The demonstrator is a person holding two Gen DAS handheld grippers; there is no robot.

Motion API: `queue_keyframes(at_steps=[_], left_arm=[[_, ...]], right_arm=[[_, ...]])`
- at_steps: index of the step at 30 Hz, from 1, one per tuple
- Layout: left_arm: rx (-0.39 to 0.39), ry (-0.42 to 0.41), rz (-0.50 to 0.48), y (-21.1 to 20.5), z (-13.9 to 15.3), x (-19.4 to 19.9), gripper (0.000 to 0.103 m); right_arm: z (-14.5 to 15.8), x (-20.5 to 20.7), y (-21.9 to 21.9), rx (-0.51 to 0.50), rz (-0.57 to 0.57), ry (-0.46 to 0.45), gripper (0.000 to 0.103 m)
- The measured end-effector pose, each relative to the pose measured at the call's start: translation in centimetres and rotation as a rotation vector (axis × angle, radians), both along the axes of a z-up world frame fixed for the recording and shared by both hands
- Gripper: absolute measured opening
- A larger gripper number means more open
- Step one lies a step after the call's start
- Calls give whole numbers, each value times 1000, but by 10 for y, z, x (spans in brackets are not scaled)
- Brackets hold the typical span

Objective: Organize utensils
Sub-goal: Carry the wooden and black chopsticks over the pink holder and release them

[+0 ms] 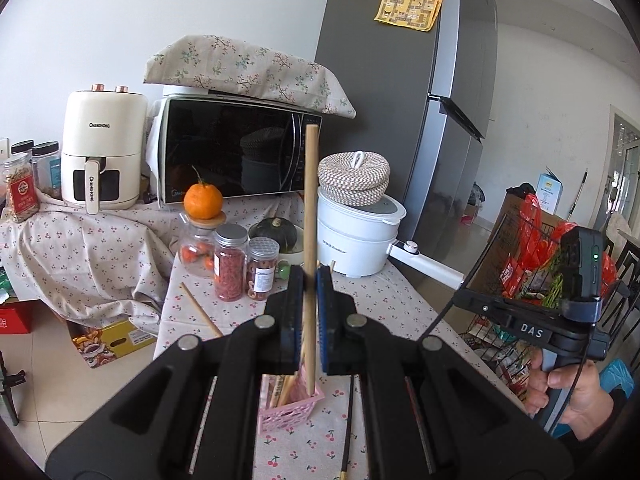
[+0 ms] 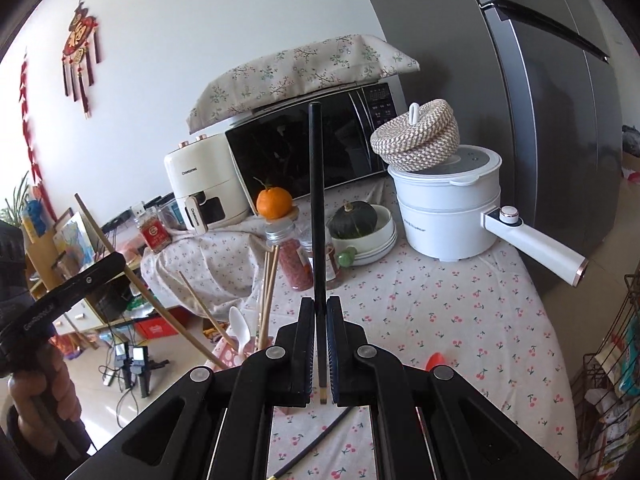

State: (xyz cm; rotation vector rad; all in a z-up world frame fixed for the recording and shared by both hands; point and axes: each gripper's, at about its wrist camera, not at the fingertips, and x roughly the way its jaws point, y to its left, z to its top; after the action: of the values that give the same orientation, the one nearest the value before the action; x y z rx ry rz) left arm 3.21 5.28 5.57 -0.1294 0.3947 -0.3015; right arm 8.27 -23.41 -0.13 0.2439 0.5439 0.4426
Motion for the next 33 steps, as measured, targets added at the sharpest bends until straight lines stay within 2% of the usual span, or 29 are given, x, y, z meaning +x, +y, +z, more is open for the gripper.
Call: queue_keyframes(at_steps=[5,11,16,17,19,21,23,25,27,33], left_arm=[[31,18,34,4,-7,10,7],[64,121,60,4,-30,34,7],[57,215,64,5,-51,54,8],[50,230,70,6,-54,57,11],[36,263,75,6,-56,60,33],[27,271,84,7,-56,57,45],[32,274,85,7,-55,54,50],[37,282,87,10,-56,51,61],[38,296,88,14,-59,48,67],[21,366,70,28,-72,42,72]], right_arm=[[0,-5,8,-6,35,-4,6],[3,-11,11,12,53,-17,6],[9,-10,17,32,65,-28,6],[10,-9,19,35,67,-30,6],[12,-7,23,41,71,-33,6],[14,-5,28,49,75,-40,6],[17,-3,33,59,82,-46,6],[20,-2,38,72,87,-53,6],[22,0,43,83,91,-57,6],[24,8,60,113,95,-61,6]])
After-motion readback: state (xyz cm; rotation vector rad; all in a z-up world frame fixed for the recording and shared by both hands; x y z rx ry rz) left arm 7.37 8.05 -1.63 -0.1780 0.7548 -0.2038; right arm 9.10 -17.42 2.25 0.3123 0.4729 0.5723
